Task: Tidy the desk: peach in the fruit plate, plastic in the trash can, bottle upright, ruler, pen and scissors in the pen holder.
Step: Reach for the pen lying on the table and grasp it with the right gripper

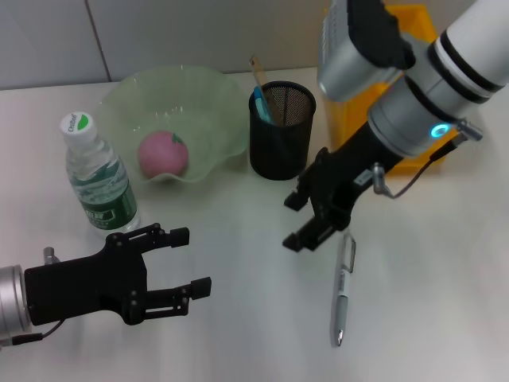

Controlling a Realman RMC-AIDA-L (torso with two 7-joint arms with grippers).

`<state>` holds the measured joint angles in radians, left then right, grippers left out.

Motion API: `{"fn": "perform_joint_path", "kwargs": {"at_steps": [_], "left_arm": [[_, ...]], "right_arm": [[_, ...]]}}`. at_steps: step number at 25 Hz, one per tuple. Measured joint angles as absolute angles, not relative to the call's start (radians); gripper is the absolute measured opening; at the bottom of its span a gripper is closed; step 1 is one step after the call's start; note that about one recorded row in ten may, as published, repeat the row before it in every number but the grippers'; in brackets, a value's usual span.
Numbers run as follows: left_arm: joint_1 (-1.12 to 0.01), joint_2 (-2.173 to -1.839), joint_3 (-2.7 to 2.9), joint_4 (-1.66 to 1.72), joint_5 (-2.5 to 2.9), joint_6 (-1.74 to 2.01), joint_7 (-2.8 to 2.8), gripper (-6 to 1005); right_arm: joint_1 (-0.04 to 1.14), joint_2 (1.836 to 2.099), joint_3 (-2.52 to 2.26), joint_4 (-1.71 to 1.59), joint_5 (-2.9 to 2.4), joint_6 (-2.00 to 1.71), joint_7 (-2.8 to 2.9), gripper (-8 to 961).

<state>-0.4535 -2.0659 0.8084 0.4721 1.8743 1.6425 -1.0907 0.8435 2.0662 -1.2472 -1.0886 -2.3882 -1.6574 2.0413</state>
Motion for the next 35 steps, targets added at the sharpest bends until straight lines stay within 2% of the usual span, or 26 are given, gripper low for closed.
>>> {"fn": "perform_joint_path", "kwargs": {"at_steps": [19, 35], "left_arm": [[-0.433, -2.066, 0.809, 0.479, 1.881, 1.607, -1.114, 802], [-0.411, -2.07, 0.812, 0.471, 1.876, 1.576, -1.111, 799]], "right_arm": [[0.92, 2.077, -1.465, -1.051, -2.478, -1.726, 1.635, 643], [0.925, 2.08, -1.644, -1.081, -2.541, -1.74, 1.428, 640]]}}
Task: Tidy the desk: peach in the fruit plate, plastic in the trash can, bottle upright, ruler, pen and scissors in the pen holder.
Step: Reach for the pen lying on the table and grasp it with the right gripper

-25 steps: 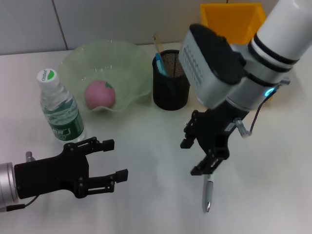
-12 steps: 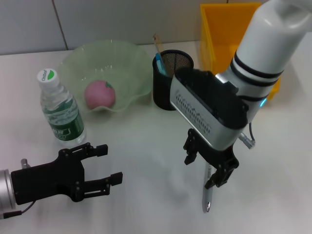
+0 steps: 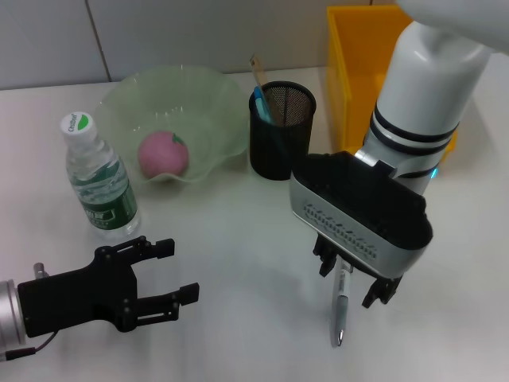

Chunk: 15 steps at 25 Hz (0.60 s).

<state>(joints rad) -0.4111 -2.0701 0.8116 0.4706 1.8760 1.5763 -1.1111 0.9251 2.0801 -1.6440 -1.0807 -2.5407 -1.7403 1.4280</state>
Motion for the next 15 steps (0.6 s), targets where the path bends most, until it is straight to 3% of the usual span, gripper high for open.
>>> {"fn": "perform_joint_path", "kwargs": {"at_steps": [15], "left_arm": [[-0.412, -2.071, 0.811, 0.477, 1.861, 1.572, -1.104, 796]], "right_arm": [[0.95, 2.078, -1.684, -1.071, -2.574, -1.709, 1.198, 637]]}}
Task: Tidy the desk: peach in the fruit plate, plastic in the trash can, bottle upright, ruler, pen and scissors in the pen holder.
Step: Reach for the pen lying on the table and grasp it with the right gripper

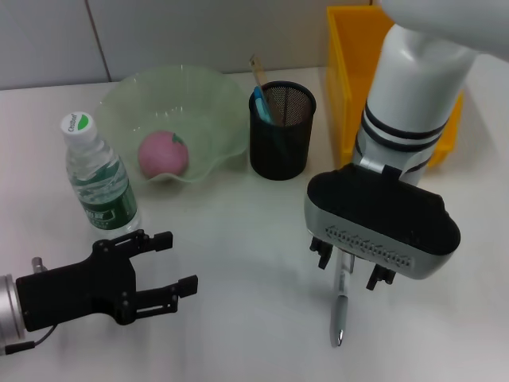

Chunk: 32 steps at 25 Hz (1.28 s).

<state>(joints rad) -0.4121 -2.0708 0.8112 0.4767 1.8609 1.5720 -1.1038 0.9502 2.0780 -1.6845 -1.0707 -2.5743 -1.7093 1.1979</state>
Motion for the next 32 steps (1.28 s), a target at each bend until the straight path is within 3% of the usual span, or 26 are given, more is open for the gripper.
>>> {"fn": "perform_joint_path", "kwargs": {"at_steps": [32], "left_arm": [[-0.383, -2.067, 0.817, 0.503, 1.822, 1.582, -1.103, 789]], "right_arm": [[0.966, 2.075, -1.773, -1.013, -2.538, -1.672, 1.082, 630]]}}
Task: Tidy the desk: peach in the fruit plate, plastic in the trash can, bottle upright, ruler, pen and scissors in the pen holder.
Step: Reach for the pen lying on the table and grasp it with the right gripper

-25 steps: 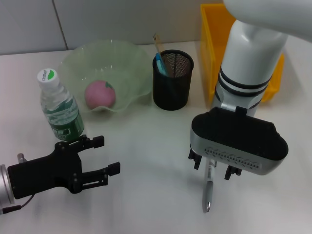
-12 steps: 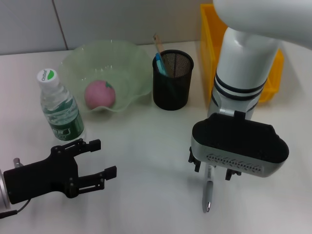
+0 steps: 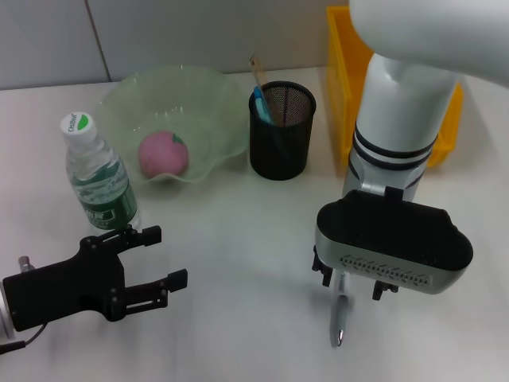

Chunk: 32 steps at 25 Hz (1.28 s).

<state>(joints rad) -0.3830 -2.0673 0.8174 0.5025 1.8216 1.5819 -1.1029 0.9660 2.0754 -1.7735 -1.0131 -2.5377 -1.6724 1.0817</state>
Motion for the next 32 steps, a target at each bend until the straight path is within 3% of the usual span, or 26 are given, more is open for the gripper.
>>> {"fn": "perform_joint_path", "kwargs": {"at_steps": [7, 18, 24, 29, 32], "left_arm": [[-0.385, -2.068, 0.813, 0.503, 1.822, 1.574, -1.103, 788], [-0.384, -2.068, 0.811, 0.503, 1.822, 1.574, -1.103, 785], [-0.378, -2.068, 0.812, 0.503, 1.822, 1.576, -1.103, 784], [-0.375, -2.068, 0.812, 0.503, 1.822, 1.576, -1.103, 783], [-0.374, -2.068, 0.812, 0.503, 1.822, 1.576, -1.103, 783]], "right_arm": [[0.968, 2.076, -1.783, -0.981, -2.541, -1.625, 1.054, 629], [0.971, 2.077, -1.802, -0.96, -2.537, -1.611, 1.047, 513], [0.969, 2.078, -1.821, -0.944, -2.534, -1.58, 1.047, 514], [0.972, 2.079, -1.832, -0.936, -2.527, -1.571, 1.05, 375], [0.974, 2.079, -1.832, -0.934, -2.526, -1.57, 1.05, 378]]}}
